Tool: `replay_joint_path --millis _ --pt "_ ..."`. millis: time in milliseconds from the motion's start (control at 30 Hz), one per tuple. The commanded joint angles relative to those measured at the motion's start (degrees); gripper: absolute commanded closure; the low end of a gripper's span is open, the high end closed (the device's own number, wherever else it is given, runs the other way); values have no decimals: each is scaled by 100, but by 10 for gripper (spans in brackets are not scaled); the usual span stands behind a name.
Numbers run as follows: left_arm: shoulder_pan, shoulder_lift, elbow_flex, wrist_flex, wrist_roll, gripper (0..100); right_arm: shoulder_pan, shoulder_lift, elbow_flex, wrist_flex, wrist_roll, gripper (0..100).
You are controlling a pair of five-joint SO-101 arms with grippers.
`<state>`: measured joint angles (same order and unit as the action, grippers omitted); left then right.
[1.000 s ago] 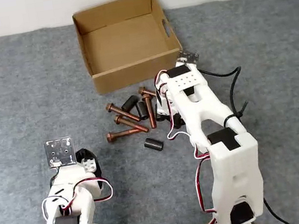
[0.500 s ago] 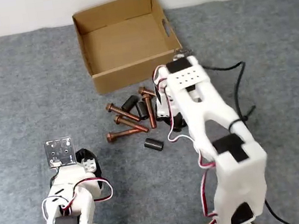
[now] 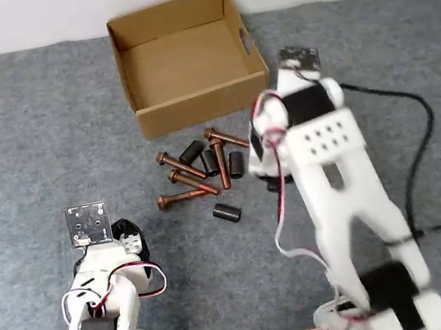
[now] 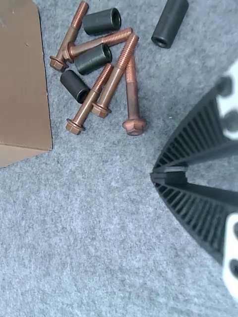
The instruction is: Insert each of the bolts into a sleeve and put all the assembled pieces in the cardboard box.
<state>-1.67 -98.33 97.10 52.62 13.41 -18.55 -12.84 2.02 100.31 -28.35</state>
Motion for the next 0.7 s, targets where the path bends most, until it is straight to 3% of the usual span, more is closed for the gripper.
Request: replay_joint_path --millis 0,167,467,667 --pt "18 -18 -31 53 53 994 224 -1130 774 233 53 991" --pt "62 -44 -31 615 35 993 532 -2703 2057 224 281 991" --pt "369 -53 -101 457 26 992 1578 -4910 3191 215 782 991" --pt "378 70 -1209 686 -97 992 2167 -5666 3358 207 985 991"
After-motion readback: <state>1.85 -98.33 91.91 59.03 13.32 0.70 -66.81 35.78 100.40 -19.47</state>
